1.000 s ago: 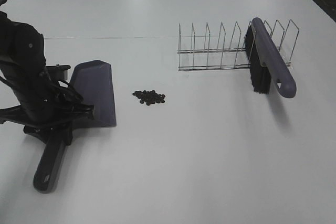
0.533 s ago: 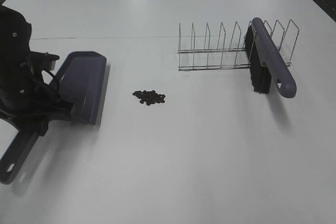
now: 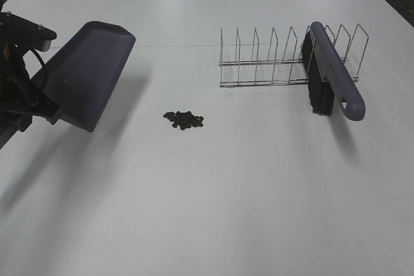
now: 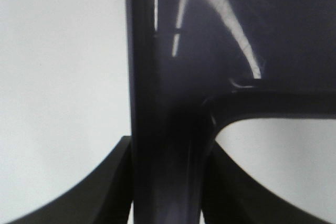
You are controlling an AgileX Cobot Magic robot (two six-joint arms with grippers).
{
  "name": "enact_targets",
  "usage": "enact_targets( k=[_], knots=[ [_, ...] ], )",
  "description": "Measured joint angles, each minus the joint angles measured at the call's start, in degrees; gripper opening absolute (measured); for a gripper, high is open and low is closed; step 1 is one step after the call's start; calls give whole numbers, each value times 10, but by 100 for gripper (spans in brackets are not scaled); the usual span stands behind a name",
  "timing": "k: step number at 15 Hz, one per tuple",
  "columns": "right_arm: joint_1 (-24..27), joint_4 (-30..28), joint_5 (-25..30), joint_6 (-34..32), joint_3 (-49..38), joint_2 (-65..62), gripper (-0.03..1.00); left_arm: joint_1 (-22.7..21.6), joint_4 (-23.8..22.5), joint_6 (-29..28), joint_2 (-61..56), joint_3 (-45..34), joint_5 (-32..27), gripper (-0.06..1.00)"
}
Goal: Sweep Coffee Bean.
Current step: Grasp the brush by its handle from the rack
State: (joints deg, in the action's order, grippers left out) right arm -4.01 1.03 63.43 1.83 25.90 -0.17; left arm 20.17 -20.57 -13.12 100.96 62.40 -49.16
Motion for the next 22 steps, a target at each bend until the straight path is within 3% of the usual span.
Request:
enact_targets(
  k=[4, 8, 11, 18, 22],
  knots=[
    [0, -27, 0, -65, 0, 0, 75, 0, -6, 49, 9, 0, 62, 33],
    [0, -60, 1, -143, 9, -1, 75, 0, -6, 137, 54, 0, 48, 33],
    [0, -62, 42, -186, 38, 52, 75, 0, -3, 150, 68, 0, 57, 33],
    [0, -84, 67, -173, 168, 296, 75, 0, 27, 144, 68, 0, 62, 33],
    [0, -53, 66, -158, 270, 470, 75, 0, 28, 144, 68, 0, 36, 33]
  ],
)
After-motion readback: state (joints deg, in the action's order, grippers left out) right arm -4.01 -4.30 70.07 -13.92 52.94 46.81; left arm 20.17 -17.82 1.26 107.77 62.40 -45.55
